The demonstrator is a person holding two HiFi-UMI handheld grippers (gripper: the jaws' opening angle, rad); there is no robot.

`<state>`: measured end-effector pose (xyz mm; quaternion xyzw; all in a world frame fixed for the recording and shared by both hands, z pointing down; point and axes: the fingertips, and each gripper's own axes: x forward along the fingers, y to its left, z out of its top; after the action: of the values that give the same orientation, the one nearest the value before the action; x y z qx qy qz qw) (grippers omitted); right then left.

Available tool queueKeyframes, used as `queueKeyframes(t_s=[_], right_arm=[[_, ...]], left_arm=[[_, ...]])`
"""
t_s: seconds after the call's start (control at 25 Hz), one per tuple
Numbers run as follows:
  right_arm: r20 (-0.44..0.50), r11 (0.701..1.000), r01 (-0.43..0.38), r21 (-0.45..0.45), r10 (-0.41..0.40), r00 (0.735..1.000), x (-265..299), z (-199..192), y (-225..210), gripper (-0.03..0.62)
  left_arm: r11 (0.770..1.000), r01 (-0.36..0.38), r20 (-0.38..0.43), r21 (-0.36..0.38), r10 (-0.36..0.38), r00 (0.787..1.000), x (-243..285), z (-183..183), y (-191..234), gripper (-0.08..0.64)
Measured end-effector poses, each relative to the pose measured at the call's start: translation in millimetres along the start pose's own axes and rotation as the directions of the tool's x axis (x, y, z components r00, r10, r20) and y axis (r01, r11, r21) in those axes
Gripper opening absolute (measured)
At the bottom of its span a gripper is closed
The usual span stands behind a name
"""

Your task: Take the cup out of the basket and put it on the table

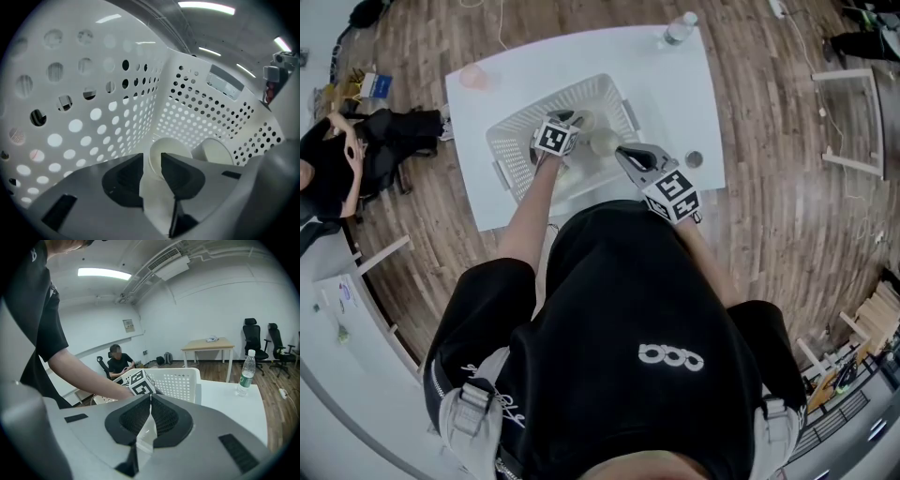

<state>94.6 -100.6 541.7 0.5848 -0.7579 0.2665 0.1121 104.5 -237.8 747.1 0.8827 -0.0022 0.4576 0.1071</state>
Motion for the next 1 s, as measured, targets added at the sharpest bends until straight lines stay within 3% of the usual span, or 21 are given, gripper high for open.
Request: queueKeyframes(t_s=[0.2,0.56,1.0], right_arm=[[-0.004,1.000,0.020,0.014,-0.020,1.000,-7.3,-4.6,-3.8,0.026],[-0.006,0.999,0.037,0.024,-0.037,0.999,-12.9,-9.0,-9.6,0.026],[0.004,1.000,0.024,0.017,-0.024,1.000,-15.6,-9.0,-8.3,0.026]], left_arm=[[1.000,0.002,-0.038,0.009,-0.002,0.999,9.4,-5.7,-0.2,0.109],[1.000,-0.016,-0.073,0.000,0.016,0.997,12.4,-10.1,2.8,0.029],[0.999,-0.031,-0.023,0.004,0.031,0.999,-4.6,7.9,0.9,0.026]])
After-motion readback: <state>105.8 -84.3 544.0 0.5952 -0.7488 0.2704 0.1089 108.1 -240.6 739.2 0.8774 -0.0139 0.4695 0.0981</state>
